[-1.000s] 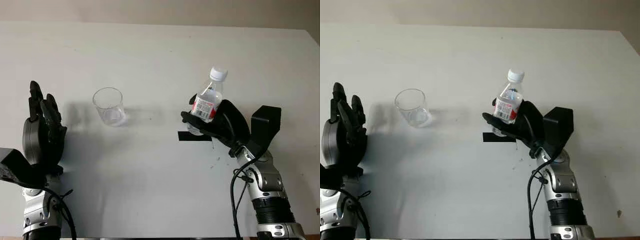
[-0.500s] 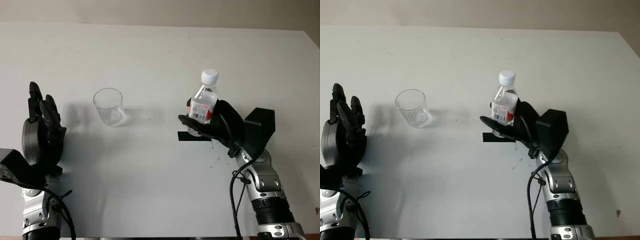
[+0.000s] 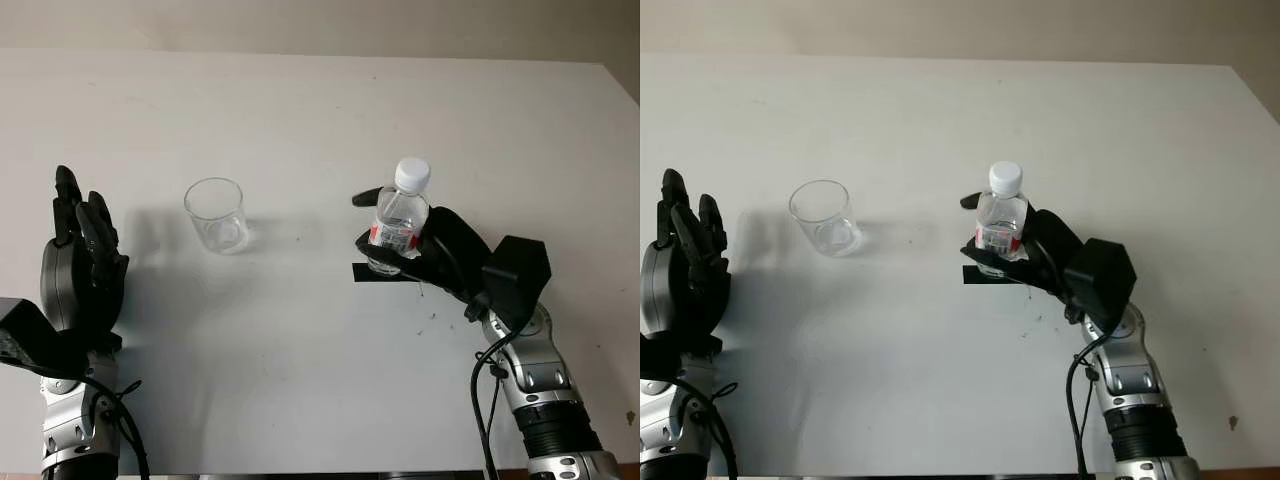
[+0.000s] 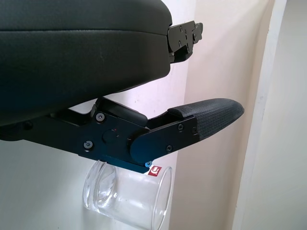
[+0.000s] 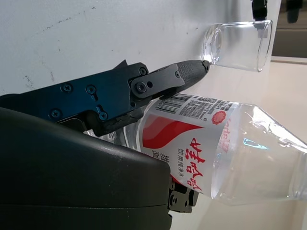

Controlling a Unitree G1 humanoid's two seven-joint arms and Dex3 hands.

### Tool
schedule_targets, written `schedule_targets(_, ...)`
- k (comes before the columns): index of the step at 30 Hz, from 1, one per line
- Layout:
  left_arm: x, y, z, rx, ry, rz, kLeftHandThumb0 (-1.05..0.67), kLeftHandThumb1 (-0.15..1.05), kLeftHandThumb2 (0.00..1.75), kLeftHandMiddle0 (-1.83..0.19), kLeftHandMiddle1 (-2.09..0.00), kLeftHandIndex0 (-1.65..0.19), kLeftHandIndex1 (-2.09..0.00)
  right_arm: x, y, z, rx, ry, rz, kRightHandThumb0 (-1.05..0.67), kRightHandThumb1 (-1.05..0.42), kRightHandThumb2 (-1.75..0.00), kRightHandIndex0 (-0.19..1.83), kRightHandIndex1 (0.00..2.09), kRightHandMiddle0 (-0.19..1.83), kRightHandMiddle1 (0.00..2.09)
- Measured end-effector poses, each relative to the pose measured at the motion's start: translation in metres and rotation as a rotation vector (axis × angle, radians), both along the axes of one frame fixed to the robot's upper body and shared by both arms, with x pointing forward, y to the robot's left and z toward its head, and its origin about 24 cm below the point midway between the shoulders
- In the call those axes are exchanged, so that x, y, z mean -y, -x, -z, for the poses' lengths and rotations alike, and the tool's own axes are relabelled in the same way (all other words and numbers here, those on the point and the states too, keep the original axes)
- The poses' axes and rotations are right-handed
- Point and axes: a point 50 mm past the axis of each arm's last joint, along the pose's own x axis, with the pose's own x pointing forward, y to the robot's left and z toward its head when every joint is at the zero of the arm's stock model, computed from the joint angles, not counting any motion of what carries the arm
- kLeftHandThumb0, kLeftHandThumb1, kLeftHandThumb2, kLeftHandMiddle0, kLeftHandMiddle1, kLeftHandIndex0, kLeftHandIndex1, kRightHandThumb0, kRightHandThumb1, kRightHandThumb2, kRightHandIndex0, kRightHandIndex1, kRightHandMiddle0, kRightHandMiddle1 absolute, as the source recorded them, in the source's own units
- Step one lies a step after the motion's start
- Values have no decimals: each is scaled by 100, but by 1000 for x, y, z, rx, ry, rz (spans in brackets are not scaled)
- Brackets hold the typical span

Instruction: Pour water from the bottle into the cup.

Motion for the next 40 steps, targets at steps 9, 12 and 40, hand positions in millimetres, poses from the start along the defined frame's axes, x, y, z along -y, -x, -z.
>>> schedule_targets(9,0,0,0,-2,-1,6,-73,105,74,18,-5,19,0,2,3,7,-8,-51,18,-85,-102,-5,-19,0,-19,7)
schedule_targets(12,0,0,0,-2,-2,9,-73,105,74,18,-5,19,0,2,4,7,54,4,21,-97,-102,-5,-19,0,-19,1)
schedule_targets(40,1,-7,-4,16,9,25,-72,105,76,16,-5,19,0,25,31,-39,370,-179,159,-85,-97,-5,-19,0,-19,0)
